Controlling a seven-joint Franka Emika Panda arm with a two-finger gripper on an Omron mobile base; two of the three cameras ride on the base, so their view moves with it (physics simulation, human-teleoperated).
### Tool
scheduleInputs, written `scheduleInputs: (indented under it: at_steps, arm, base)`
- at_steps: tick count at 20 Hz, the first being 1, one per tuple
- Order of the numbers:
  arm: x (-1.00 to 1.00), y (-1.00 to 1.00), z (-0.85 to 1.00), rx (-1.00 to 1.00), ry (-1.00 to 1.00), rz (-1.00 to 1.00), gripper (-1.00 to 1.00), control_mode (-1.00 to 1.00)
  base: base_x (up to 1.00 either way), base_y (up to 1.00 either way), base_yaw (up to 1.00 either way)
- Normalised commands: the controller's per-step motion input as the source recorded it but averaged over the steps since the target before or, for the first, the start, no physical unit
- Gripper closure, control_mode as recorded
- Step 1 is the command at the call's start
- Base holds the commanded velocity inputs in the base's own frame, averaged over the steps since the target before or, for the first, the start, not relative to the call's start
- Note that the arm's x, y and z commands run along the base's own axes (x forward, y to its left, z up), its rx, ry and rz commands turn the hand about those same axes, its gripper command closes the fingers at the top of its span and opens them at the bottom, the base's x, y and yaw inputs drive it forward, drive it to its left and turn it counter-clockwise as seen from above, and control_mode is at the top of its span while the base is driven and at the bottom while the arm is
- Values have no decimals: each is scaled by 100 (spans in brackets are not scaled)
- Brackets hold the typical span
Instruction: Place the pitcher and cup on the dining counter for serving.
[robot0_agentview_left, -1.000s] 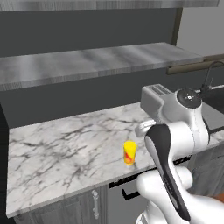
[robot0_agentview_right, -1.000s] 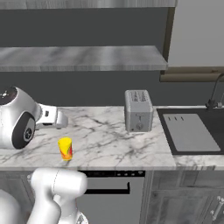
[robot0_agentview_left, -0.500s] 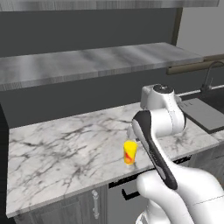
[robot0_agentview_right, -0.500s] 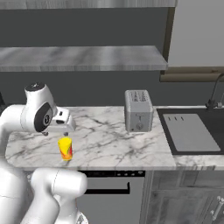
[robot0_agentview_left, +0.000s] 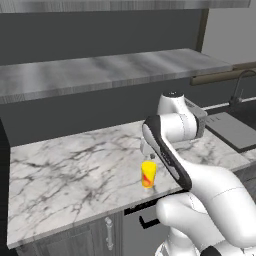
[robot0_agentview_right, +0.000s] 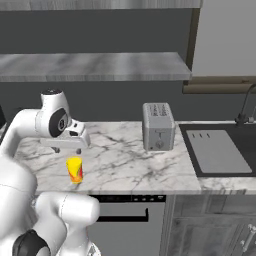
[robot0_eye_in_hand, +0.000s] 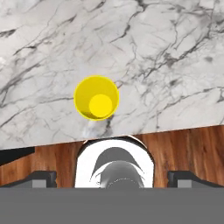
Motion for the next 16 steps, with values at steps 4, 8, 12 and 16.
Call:
scheduleInputs:
  at_steps: [4,8,12,16]
  arm:
    - [28,-5,-37,0,0,0,-100,-100]
    - [30,0,-37,0,0,0,-100,-100]
    - [19,-2,-38,0,0,0,-100,-100]
    - [1,-6,-37,0,0,0,-100,-100]
  base:
    - [0,0,0]
    - [0,0,0]
    - [0,0,0]
    - [0,0,0]
